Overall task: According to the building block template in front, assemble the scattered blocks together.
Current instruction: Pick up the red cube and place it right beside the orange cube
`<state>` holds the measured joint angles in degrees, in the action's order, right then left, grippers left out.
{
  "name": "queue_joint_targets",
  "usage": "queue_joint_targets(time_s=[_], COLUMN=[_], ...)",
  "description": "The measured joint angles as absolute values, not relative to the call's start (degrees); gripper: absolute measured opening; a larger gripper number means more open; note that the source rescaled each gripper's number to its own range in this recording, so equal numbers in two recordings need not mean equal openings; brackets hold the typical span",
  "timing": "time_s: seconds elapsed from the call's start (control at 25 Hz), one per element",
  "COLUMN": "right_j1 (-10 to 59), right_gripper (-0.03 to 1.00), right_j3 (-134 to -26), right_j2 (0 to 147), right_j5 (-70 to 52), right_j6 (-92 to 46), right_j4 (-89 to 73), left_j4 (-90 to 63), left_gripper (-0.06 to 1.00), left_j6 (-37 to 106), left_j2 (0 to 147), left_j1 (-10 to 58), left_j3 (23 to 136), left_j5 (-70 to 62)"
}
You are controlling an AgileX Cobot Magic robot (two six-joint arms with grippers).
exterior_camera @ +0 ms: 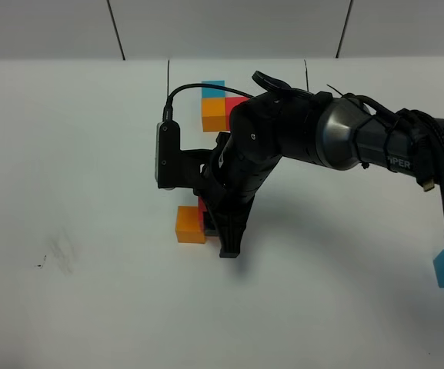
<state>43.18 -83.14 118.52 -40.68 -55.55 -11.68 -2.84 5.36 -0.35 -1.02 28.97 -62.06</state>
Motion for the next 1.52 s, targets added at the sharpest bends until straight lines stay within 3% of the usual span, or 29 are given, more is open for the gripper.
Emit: queue_joint_targets(time_s=[1.52], right_j1=[42.5], right_gripper=[0.43], right_j3=[-83.3], right_j2=[122.3], right_j5=[-39.4], right_j6=[-55.4], right_j4=[-11.5], left_j4=[-2.8], left_gripper=[0.0], left_j6=[5.4], left_j2=[-0.4], left_j1=[-1.0], left_j3=[29.0], left_j5=[-62.1])
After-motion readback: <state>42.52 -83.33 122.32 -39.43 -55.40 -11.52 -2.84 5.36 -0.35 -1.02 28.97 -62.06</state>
